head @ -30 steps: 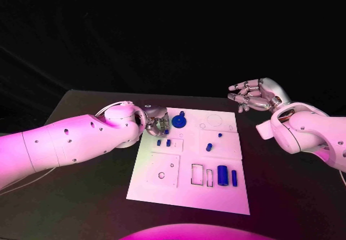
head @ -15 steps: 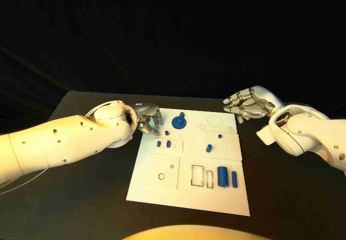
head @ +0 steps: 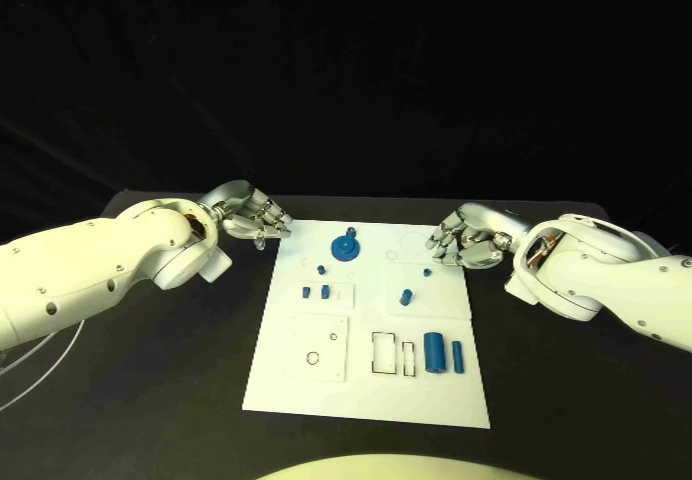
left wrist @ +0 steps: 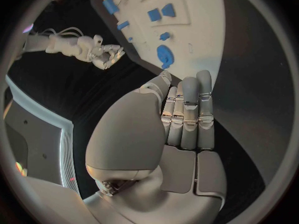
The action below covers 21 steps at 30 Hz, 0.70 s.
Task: Assemble the parts on the task board
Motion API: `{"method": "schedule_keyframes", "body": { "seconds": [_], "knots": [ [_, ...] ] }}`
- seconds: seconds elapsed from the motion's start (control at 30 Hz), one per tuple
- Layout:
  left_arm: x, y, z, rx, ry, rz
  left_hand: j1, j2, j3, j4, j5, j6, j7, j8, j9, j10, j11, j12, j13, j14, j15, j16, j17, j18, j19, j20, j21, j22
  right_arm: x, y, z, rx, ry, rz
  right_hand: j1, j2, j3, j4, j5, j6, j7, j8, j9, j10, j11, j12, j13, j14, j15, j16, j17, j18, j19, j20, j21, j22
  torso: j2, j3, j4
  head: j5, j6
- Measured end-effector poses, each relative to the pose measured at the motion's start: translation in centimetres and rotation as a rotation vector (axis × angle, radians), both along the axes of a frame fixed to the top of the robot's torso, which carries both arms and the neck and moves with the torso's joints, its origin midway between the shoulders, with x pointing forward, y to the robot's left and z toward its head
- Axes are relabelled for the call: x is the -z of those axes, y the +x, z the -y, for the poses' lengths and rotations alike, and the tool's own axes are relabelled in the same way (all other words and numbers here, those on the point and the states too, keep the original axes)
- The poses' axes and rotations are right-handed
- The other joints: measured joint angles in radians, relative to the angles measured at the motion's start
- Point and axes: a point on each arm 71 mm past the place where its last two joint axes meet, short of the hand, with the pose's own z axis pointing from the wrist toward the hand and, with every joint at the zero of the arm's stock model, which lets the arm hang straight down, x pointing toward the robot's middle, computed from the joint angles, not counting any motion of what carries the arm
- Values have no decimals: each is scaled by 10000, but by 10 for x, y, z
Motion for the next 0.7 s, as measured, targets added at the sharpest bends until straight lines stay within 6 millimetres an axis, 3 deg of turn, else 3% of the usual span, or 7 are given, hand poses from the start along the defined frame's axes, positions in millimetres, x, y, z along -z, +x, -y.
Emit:
{"method": "schedule_keyframes", "body": {
  "seconds": [0.07,0.13,0.33,0.63,0.7],
  "knots": [
    [-2,-1,-2,-177,-1006,-187,-20,20,0,-1,0,0,0,1,0,-36,36,24,11,0,0,-55,-18,0,0,0,-51,-29,2,-4,-4,-193,-589,228,-93,-93,2,2,-208,0,0,-83,1,0,0,-172,-105,21,21,141,161,-13,70,35,322,209,1,0,0,-72,-1],
    [-4,-3,-2,-323,-2044,-348,-55,55,-1,-1,0,0,0,1,1,-35,36,94,20,0,0,-55,-34,1,0,0,-51,-51,4,-7,-8,-345,-1116,455,-102,-102,20,20,-351,0,0,-189,0,0,0,-290,-183,35,35,241,282,-156,109,4,545,350,1,0,0,-137,5],
    [-8,-6,2,-590,-4157,-592,1,107,38,-39,0,0,0,43,1,-72,0,178,47,0,0,-55,-60,1,0,0,-117,-86,12,-12,-17,-513,-2332,1076,-42,-156,376,14,-1045,0,0,-414,-6,-40,39,-522,-398,35,35,509,616,-158,212,37,1048,617,1,0,0,-256,-1],
    [-11,-11,9,-675,-5475,-757,1,107,38,-39,0,0,-1,43,1,-72,0,178,56,1,0,-95,-69,1,1,0,-117,-107,19,-13,-27,-427,-3228,1612,-5,-115,540,15,-1061,108,18,-414,18,14,92,-521,-466,34,35,661,809,-157,288,43,1439,617,9,-1,7,-363,-7],
    [-11,-12,10,-665,-5617,-771,1,106,37,-39,0,0,-1,43,2,-87,15,218,56,1,0,-96,-79,-1,1,0,-117,-107,21,-13,-30,-460,-3323,1646,-5,-115,581,5,-1061,169,10,-453,28,35,70,-521,-484,34,35,727,865,-312,355,37,1586,617,10,0,12,-371,-17]
  ]
}}
